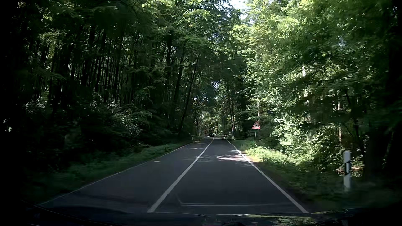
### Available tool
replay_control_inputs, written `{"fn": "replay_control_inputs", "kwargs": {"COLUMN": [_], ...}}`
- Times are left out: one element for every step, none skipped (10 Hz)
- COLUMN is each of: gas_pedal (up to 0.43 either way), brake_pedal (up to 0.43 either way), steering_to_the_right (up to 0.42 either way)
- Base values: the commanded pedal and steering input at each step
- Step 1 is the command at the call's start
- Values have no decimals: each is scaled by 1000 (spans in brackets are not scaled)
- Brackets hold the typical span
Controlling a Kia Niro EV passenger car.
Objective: Follow the waypoints while adhering to traffic rules and regulations
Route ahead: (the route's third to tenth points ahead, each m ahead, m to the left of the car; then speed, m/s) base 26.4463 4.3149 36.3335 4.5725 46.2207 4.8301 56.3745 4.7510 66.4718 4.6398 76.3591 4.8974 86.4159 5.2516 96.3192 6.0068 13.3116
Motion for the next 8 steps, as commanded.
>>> {"fn": "replay_control_inputs", "kwargs": {"gas_pedal": [421, 429, 429, 429, 429, 429, 429, 429], "brake_pedal": [0, 0, 0, 0, 0, 0, 0, 0], "steering_to_the_right": [7, 8, 8, 8, 7, 8, 7, 7]}}
